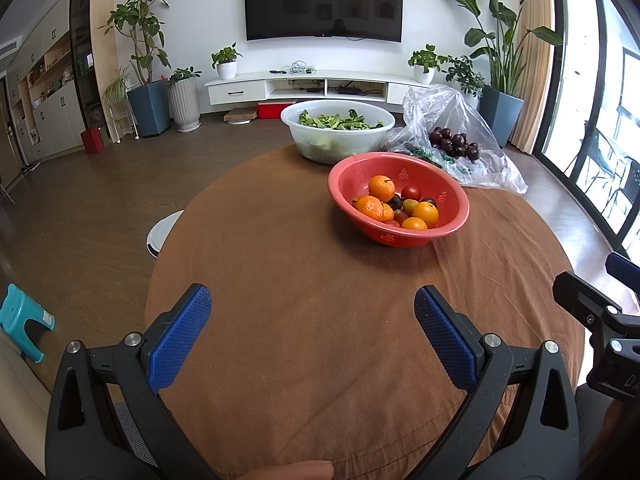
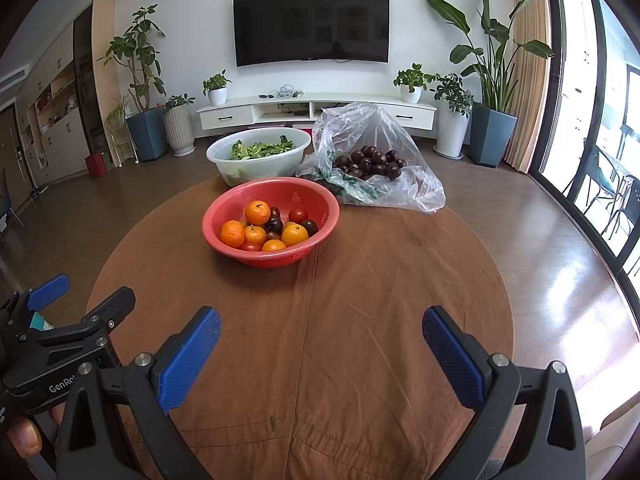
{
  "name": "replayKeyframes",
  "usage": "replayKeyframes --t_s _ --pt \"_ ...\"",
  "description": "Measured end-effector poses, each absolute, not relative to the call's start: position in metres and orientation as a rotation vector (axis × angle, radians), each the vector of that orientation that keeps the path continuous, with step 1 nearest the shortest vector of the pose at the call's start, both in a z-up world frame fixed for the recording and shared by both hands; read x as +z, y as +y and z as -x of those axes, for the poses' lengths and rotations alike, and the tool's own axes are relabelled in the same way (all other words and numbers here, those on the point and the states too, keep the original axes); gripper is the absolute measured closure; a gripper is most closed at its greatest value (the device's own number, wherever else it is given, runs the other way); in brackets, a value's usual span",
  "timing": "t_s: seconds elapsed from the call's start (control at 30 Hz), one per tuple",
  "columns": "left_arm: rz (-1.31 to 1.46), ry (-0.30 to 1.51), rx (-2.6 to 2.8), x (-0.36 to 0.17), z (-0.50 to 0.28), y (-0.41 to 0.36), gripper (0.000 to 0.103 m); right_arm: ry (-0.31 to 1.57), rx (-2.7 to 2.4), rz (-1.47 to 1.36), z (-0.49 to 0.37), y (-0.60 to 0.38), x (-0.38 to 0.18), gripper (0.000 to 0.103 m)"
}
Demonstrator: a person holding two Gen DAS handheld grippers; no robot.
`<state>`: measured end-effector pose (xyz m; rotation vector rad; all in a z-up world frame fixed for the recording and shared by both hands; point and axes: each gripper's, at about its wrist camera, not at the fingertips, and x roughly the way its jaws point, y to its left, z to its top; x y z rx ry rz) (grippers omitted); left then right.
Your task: Organize fruits
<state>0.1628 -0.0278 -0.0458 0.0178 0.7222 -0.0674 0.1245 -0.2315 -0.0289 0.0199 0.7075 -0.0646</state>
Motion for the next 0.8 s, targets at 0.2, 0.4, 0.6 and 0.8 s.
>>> replayKeyframes --t_s 0.2,0.4,0.6,0.8 --pt "-0.019 0.722 -0.067 -0.0447 -0.162 -0.0273 0.0 0.708 -0.065 -0.02 -0.1245 -0.2316 -0.0286 0.0" --pt "-0.019 0.721 -0.067 -0.0446 -0.1618 -0.0274 0.0 0.709 -0.065 -0.019 -0.1245 -0.2315 -0.0291 0.0" --pt "-0.021 0.722 -0.066 -0.0457 -0.1623 -0.0274 0.0 0.71 -0.064 -0.02 -0.1245 -0.2316 -0.0288 0.0" --pt "-0.021 0.722 -0.067 -0.0452 -0.1619 -0.0273 0.0 0.711 -0.064 -0.02 -0.1245 -0.2318 -0.0285 0.0"
